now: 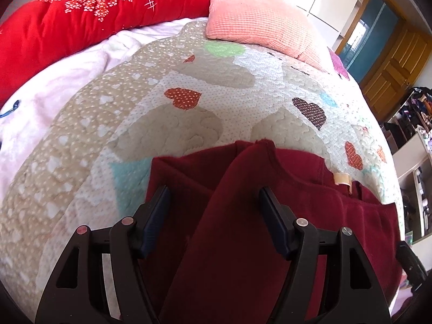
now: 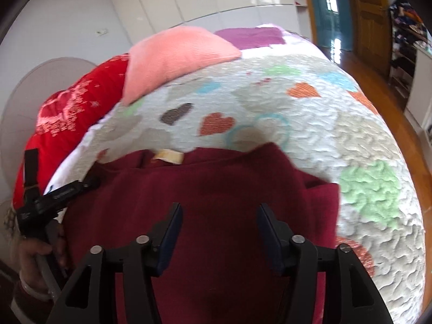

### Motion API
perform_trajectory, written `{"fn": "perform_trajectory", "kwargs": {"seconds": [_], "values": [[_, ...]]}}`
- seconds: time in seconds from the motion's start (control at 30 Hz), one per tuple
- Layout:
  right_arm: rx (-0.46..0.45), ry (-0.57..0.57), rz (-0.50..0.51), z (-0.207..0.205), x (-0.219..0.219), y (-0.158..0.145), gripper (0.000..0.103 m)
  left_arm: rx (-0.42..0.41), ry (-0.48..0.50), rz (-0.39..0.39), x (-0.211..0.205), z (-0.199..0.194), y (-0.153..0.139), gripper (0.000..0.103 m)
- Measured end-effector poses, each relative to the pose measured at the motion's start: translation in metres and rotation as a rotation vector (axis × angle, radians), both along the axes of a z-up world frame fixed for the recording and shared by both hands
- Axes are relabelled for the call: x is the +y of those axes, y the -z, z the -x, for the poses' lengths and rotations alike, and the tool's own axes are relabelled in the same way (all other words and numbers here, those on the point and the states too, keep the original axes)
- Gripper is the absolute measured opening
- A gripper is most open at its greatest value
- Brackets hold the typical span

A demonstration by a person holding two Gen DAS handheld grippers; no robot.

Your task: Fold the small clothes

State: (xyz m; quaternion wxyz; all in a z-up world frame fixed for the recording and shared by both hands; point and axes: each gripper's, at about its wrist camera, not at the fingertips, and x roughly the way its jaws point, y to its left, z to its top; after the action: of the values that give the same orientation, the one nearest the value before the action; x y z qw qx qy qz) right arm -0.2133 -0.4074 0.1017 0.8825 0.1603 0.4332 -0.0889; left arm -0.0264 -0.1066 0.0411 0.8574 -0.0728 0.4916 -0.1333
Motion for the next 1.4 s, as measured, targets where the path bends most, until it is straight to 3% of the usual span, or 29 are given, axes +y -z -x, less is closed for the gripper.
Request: {"fn": "perform_trajectory", "kwargs": {"seconds": [0.37, 0.6, 0.7, 0.97, 1.4], "values": [[0.019, -0.226, 0.03, -0.045, 0.085, 0.009, 0.059, 0.015, -0.018, -0.013, 0.038, 0.03, -0.013, 0.068], [0.104, -0.264, 0.012, -0.071, 0.111, 0.042, 0.06, 0.002, -0.014, -0.023, 0.042, 0.039, -0.014, 0.068], [0.093, -0.266, 0.025, -0.07, 0.113, 0.043, 0.062, 0.0, -0.01, -0.024, 0.042, 0.042, -0.015, 0.068], [0.051, -0.266, -0.115, -0.074, 0.107, 0.025, 0.062, 0.018, -0.033, 0.059, 0.065, 0.062, -0.02, 0.068], [0.089, -0.384, -0.171, -0.121, 0.159, 0.024, 0.066, 0.077, 0.0, 0.141, 0.096, 0.105, 0.003, 0.068]]}}
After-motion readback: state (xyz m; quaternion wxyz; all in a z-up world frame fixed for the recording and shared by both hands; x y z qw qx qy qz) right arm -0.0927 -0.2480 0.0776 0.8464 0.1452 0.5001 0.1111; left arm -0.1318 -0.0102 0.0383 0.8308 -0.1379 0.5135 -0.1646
